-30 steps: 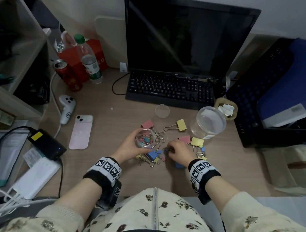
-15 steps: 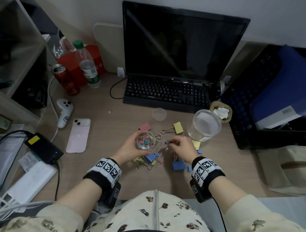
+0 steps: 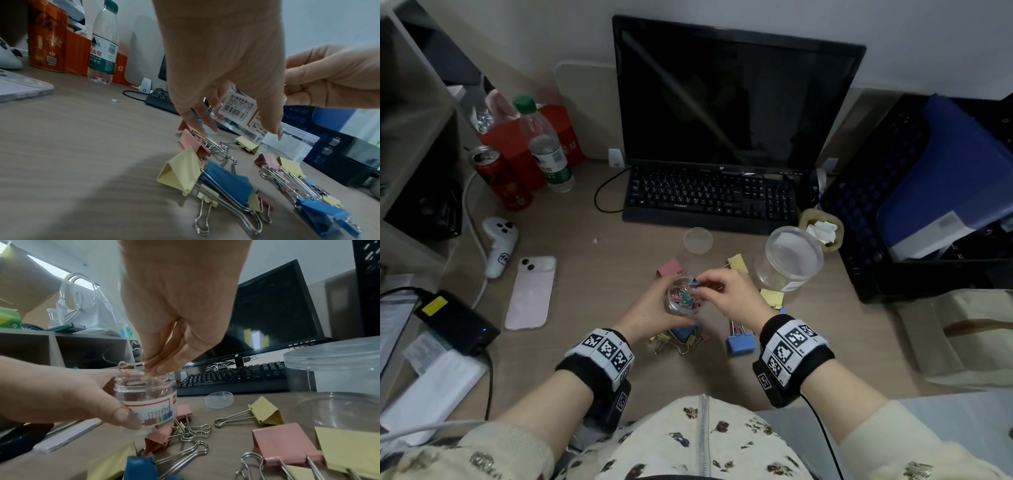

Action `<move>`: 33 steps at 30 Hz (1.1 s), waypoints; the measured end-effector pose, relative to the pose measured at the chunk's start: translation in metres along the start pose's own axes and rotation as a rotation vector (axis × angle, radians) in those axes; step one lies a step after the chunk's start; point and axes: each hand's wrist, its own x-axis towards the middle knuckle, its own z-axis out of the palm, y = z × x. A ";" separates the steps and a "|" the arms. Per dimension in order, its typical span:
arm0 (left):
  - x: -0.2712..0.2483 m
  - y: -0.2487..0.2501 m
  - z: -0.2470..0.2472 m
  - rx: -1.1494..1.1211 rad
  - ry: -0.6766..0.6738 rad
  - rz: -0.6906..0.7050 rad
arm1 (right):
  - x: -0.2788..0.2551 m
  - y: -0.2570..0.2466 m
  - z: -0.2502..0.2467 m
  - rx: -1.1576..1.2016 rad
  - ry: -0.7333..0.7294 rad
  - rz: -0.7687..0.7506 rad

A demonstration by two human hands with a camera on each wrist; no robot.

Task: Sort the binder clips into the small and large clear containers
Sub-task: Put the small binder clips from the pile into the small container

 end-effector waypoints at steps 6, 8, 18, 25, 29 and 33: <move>0.000 -0.003 0.000 0.027 0.016 0.024 | 0.002 -0.002 0.000 -0.172 -0.045 -0.106; -0.001 0.000 0.000 0.016 0.018 0.031 | 0.002 -0.002 0.000 -0.176 -0.070 -0.121; -0.004 -0.016 -0.025 0.013 0.106 -0.088 | -0.002 0.027 0.002 -0.267 0.035 -0.016; -0.017 -0.016 -0.028 0.034 0.127 -0.119 | -0.019 0.045 0.027 -0.577 -0.415 0.084; -0.021 -0.021 -0.029 0.020 0.125 -0.128 | -0.020 0.053 0.043 -0.584 -0.383 0.112; -0.024 -0.023 -0.031 0.015 0.124 -0.143 | -0.016 0.055 0.048 -0.581 -0.381 0.118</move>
